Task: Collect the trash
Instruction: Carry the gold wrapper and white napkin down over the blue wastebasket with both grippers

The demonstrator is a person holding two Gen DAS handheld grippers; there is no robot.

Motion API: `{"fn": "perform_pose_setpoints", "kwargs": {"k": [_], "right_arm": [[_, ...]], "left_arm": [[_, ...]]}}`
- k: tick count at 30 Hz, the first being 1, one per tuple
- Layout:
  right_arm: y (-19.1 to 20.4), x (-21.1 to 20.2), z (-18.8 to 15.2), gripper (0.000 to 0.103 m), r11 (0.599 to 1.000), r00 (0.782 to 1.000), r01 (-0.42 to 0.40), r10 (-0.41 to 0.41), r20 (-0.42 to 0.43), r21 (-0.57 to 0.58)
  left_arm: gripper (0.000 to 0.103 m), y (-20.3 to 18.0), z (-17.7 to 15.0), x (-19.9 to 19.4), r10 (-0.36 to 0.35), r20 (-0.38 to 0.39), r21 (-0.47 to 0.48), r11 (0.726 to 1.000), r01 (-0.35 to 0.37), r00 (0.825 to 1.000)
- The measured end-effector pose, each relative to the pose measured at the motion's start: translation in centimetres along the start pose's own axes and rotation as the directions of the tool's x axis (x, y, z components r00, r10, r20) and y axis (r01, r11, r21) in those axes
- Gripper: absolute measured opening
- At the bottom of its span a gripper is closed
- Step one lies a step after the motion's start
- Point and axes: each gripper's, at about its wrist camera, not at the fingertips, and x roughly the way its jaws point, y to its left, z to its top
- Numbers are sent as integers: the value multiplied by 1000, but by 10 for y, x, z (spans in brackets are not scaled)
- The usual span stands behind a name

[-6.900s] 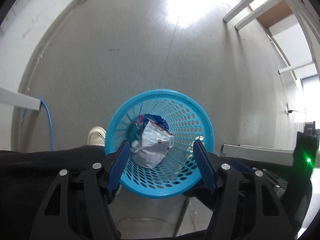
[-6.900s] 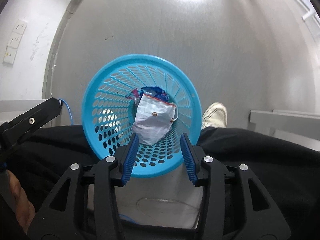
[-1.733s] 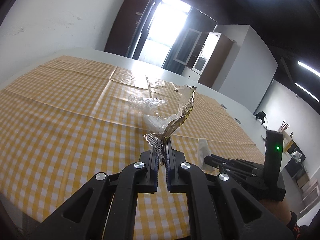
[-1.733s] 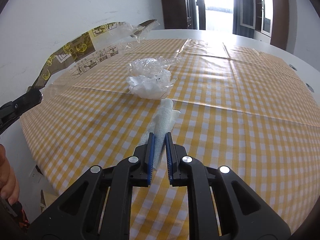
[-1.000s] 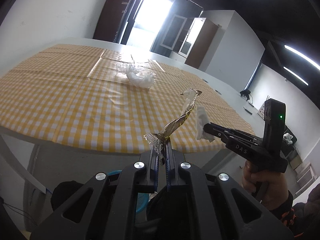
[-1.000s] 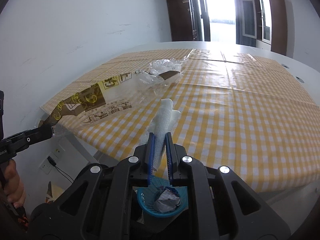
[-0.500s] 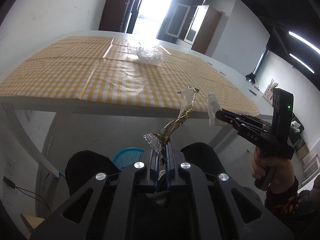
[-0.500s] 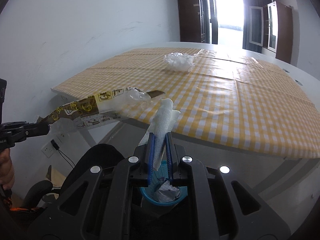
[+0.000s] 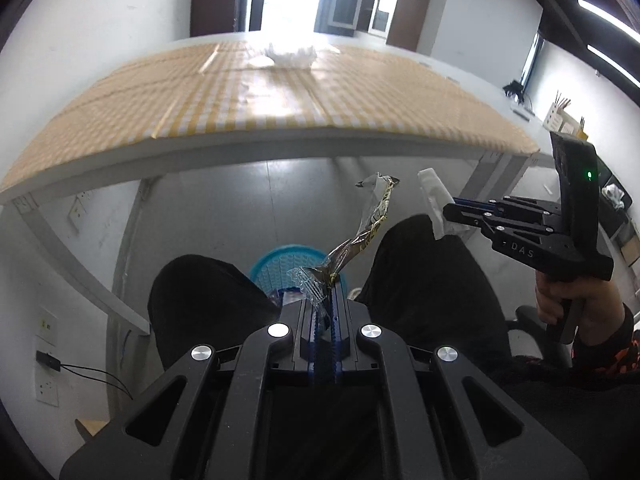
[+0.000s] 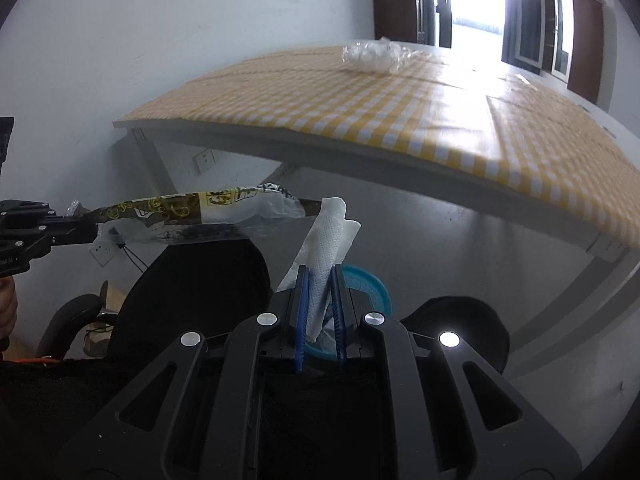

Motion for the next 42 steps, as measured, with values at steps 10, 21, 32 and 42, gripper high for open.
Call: {"fn": "perform_pose_setpoints", "kwargs": {"k": [10,21,32,42], "right_arm": [[-6,80,-27,11,998,985,-27,37,-171,64],[-25,153,-36,11,990,949,4,40,-311,140],[-45,224,-38,11,981,898,42,44,-437,187],[-68,301,-36,11,959,840,71,91,-535,275]], "left_arm": [[5,34,-12,94,-25,-170,-110,994,6,985],[5,52,-3,193,7,-274,-163,985,-53,962],[5,69,-2,263,-4,-403,-226,969,-96,915],[5,89,4,318,-28,-486,-339,927,-159,873]]}}
